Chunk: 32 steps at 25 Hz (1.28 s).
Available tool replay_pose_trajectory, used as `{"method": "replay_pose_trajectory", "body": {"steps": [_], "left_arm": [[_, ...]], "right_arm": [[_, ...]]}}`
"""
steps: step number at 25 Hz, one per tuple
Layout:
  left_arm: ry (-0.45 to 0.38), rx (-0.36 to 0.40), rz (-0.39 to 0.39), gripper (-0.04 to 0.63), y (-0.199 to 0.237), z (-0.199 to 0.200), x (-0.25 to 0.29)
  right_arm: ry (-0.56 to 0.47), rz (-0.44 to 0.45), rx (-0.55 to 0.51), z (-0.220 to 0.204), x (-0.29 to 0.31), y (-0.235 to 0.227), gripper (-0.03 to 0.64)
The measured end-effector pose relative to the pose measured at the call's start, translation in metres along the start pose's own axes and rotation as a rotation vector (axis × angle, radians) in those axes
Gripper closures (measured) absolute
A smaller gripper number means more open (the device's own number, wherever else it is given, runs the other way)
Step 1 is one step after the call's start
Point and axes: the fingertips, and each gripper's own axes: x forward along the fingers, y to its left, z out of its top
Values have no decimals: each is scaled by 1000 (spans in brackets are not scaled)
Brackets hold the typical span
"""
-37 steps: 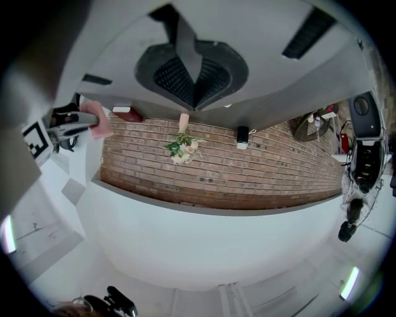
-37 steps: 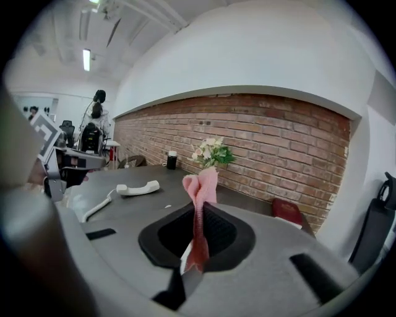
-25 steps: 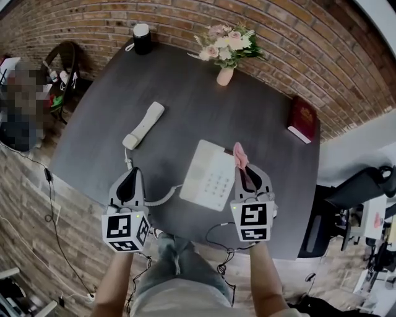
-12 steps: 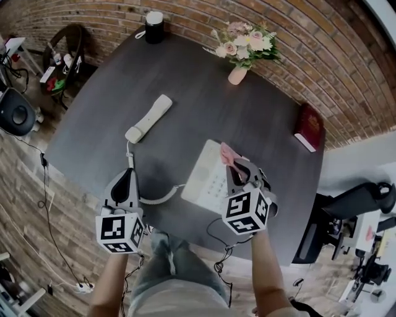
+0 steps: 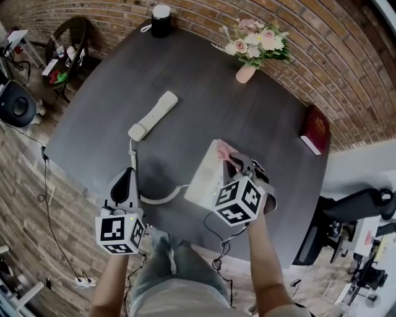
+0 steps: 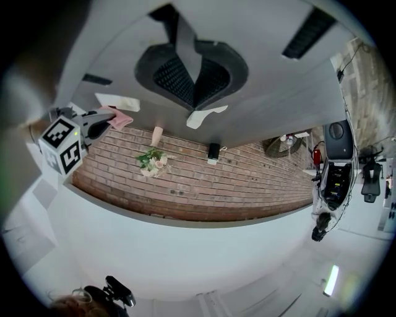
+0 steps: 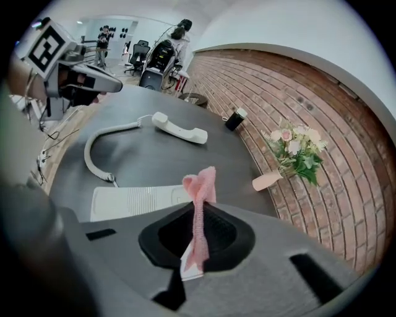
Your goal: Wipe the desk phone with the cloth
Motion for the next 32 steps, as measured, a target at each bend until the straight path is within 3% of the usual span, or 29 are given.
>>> {"method": "replay_pose_trajectory", "body": {"steps": [13, 32], "left_arm": [[21, -12, 25, 592, 8, -8, 3], [17, -20, 26, 592, 10, -8, 0]], "right_arm": [[63, 64, -13, -4, 22, 7, 597], [92, 90, -26, -7, 25, 21, 597]]}}
